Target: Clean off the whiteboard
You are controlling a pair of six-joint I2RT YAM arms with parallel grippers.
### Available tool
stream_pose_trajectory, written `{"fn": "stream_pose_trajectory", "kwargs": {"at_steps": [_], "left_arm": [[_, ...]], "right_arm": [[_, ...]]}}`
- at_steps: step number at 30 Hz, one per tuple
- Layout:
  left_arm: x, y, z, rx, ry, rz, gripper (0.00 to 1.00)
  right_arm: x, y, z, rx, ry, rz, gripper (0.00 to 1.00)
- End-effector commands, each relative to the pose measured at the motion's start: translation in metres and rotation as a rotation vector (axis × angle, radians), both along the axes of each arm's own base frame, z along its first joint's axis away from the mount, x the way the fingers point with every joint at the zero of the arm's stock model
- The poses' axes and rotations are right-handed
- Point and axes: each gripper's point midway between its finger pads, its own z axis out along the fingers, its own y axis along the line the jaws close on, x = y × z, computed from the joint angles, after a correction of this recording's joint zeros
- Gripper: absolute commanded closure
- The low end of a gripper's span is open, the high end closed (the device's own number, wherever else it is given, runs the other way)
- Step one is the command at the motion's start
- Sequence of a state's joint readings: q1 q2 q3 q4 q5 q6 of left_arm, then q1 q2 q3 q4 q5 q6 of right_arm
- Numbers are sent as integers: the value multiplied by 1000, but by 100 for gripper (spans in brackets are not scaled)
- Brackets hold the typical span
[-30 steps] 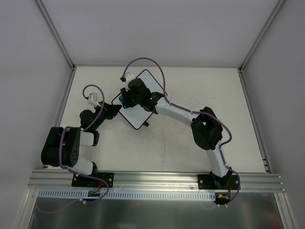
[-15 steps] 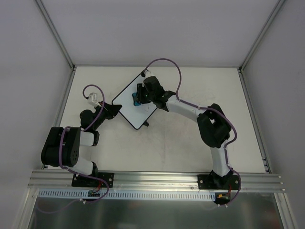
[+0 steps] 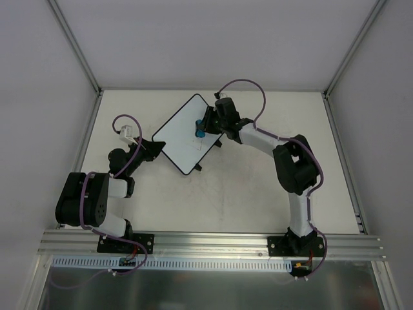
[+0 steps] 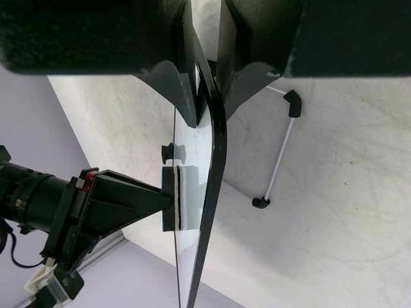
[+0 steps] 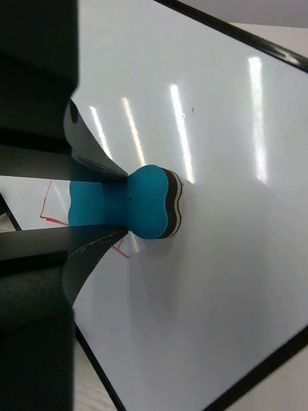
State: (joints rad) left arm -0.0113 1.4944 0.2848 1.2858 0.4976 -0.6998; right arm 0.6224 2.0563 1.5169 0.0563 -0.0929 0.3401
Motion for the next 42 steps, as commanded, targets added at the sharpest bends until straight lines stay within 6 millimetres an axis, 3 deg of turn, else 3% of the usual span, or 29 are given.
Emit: {"fn": "stream_pose_trajectory", "kwargs": {"at_steps": [1, 10, 17, 31, 42], "left_arm": [[1, 1, 47, 58, -244, -9, 100], [1, 1, 47, 57, -242, -7, 100], [0, 1, 46, 57, -242, -7, 100], [3, 2, 36, 43, -213, -1, 100], [8, 8, 34, 42, -207, 11, 100]], "right_arm": [[-7, -42, -78, -113, 175, -92, 100], [-8, -66, -93, -103, 239, -158, 100], [-4, -63, -92, -44, 238, -157, 100], [-32, -22, -77, -65, 145, -23, 100], [-82, 23, -65, -105, 85, 130, 100]]}}
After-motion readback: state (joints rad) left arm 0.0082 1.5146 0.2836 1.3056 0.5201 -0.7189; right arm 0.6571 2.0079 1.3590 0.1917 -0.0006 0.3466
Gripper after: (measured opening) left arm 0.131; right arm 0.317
